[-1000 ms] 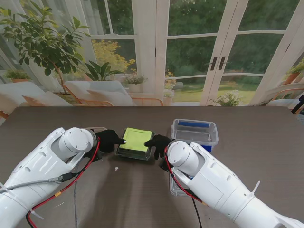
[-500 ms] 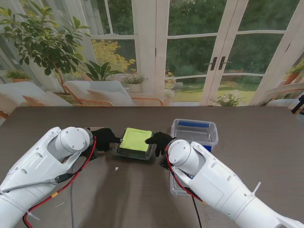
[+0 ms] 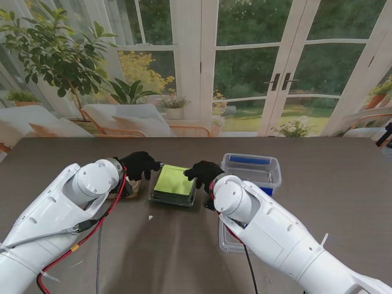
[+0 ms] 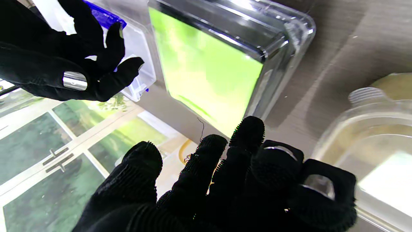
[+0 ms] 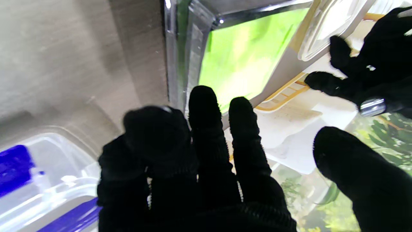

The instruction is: Pair container bodies with their lids

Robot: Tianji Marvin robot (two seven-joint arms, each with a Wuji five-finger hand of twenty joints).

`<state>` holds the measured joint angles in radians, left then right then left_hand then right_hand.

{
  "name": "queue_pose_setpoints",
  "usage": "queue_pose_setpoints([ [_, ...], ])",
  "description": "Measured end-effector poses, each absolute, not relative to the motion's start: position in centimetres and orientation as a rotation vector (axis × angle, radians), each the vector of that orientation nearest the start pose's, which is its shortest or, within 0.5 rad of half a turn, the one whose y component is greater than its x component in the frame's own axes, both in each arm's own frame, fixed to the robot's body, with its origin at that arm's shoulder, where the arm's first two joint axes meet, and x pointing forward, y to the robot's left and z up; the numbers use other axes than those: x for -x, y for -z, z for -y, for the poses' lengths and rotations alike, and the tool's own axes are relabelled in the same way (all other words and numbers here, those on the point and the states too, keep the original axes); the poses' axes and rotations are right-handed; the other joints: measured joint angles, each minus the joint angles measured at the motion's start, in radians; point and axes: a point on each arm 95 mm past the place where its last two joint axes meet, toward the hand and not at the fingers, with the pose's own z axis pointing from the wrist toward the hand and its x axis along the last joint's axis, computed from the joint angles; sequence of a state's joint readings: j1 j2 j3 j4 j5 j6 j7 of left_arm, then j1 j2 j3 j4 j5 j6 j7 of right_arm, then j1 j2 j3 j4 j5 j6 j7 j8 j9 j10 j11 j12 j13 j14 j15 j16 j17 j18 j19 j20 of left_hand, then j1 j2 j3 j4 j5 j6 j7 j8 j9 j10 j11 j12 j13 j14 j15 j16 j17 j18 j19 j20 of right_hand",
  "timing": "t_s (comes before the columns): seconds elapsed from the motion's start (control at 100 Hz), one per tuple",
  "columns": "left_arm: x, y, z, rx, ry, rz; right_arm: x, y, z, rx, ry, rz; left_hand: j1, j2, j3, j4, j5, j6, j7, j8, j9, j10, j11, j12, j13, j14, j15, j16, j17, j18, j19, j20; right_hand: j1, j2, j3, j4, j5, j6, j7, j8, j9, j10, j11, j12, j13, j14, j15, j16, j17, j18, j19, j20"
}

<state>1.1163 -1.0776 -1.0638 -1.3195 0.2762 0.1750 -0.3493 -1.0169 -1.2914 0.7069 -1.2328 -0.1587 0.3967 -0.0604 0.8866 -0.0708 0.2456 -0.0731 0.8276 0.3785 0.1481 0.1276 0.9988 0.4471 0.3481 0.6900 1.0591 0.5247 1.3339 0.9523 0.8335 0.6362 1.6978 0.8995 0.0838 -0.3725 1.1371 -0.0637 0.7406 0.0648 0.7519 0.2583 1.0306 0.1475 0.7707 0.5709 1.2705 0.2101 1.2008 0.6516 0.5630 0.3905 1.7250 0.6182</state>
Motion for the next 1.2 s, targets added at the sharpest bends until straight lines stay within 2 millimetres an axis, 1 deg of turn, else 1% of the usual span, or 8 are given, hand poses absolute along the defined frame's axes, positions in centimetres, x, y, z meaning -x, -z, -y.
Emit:
queue_pose_setpoints([
  [0.05, -51.2, 28.5, -0.9, 1.985, 1.581, -1.399, -49.8, 31.6, -14.2, 2.362, 1.934, 1.576, 0.002, 0.000, 0.005, 0.000, 0.000, 0.000, 0.003, 0.001, -0.014, 0.000, -0.049, -0.031, -0.001, 0.000, -0.009, 0.000, 0.000, -0.001, 0.000, -0.001, 0.000, 0.000, 0.000, 0.000, -0.015, -0.008, 0.000, 0.000, -0.027, 0.000, -0.043, -0.031, 0.000, 0.003, -0.048, -0.014, 0.000, 0.000, -0.019, 0.000],
  [0.1, -51.4, 28.6, -0.7, 2.002, 1.596, -1.384, -50.0, 31.6, -14.3, 2.337, 1.937, 1.596, 0.002, 0.000, 0.014, 0.000, 0.001, 0.000, 0.007, 0.004, -0.014, 0.000, -0.061, -0.049, -0.002, 0.000, -0.014, 0.000, 0.000, -0.001, 0.000, -0.001, 0.000, 0.000, 0.000, 0.000, 0.012, -0.015, 0.000, 0.000, -0.050, 0.000, -0.081, -0.057, -0.007, 0.009, -0.080, -0.023, -0.002, 0.000, -0.035, 0.000],
  [0.18, -51.6, 29.0, -0.4, 2.022, 1.609, -1.375, -50.5, 31.7, -14.3, 2.319, 1.938, 1.621, 0.002, 0.000, 0.017, 0.000, 0.002, 0.000, 0.010, 0.006, -0.014, 0.000, -0.077, -0.063, -0.007, 0.000, -0.022, -0.001, 0.000, -0.001, 0.000, -0.001, 0.000, 0.000, 0.000, 0.000, -0.005, -0.018, 0.000, 0.000, -0.076, -0.002, -0.120, -0.095, -0.034, 0.019, -0.133, -0.035, -0.018, 0.000, -0.060, 0.001],
  [0.43, -52.2, 30.4, 0.3, 2.069, 1.617, -1.363, -51.5, 32.4, -14.6, 2.265, 1.956, 1.621, 0.002, 0.000, 0.017, 0.000, 0.013, 0.000, 0.015, 0.007, -0.014, -0.001, -0.100, -0.074, -0.025, 0.001, -0.035, -0.001, -0.003, -0.001, 0.000, -0.001, 0.000, 0.000, 0.022, 0.000, -0.006, -0.020, 0.000, 0.000, -0.100, -0.038, -0.185, -0.168, -0.110, 0.032, -0.258, -0.066, -0.019, 0.000, -0.092, 0.004],
  [0.54, -52.3, 30.7, 0.5, 2.078, 1.613, -1.366, -51.7, 32.7, -14.8, 2.265, 1.951, 1.613, 0.002, 0.000, 0.017, 0.000, 0.013, 0.000, 0.015, 0.007, -0.014, -0.001, -0.110, -0.074, -0.027, 0.002, -0.036, -0.001, -0.005, -0.001, 0.000, 0.000, 0.001, 0.000, 0.022, 0.000, -0.006, -0.024, 0.000, 0.001, -0.123, -0.049, -0.185, -0.191, -0.190, 0.042, -0.362, -0.099, -0.019, 0.000, -0.105, 0.027],
  [0.67, -52.4, 30.9, 0.5, 2.089, 1.610, -1.363, -51.8, 33.0, -15.0, 2.262, 1.934, 1.628, 0.002, 0.000, 0.017, 0.000, 0.013, 0.000, 0.015, 0.007, -0.014, -0.001, -0.113, -0.074, -0.030, 0.004, -0.038, -0.001, -0.005, -0.001, 0.000, 0.010, 0.001, 0.000, 0.022, 0.000, -0.006, -0.033, 0.000, 0.009, -0.122, -0.058, -0.186, -0.203, -0.212, 0.043, -0.440, -0.127, -0.019, 0.000, -0.132, 0.028],
  [0.77, -52.4, 31.2, 0.5, 2.098, 1.602, -1.365, -51.9, 33.2, -15.1, 2.261, 1.917, 1.634, 0.002, 0.000, 0.017, 0.000, 0.013, 0.000, 0.015, 0.008, -0.014, -0.001, -0.115, -0.065, -0.032, 0.005, -0.038, -0.001, -0.012, -0.001, 0.000, 0.012, 0.001, 0.000, 0.022, 0.000, -0.006, -0.033, 0.000, 0.010, -0.122, -0.094, -0.175, -0.203, -0.235, 0.043, -0.461, -0.135, -0.019, 0.000, -0.143, 0.028],
  [1.2, -52.3, 31.7, 0.4, 2.132, 1.571, -1.373, -51.9, 33.6, -15.4, 2.257, 1.882, 1.630, 0.002, 0.000, 0.017, 0.000, 0.013, -0.002, 0.015, 0.008, -0.013, -0.072, -0.099, -0.056, -0.033, 0.005, -0.047, 0.000, -0.015, -0.001, 0.000, 0.029, 0.001, 0.000, 0.022, 0.000, -0.007, -0.037, 0.000, 0.010, -0.138, -0.140, -0.175, -0.203, -0.235, 0.043, -0.466, -0.135, -0.019, 0.000, -0.143, 0.028],
])
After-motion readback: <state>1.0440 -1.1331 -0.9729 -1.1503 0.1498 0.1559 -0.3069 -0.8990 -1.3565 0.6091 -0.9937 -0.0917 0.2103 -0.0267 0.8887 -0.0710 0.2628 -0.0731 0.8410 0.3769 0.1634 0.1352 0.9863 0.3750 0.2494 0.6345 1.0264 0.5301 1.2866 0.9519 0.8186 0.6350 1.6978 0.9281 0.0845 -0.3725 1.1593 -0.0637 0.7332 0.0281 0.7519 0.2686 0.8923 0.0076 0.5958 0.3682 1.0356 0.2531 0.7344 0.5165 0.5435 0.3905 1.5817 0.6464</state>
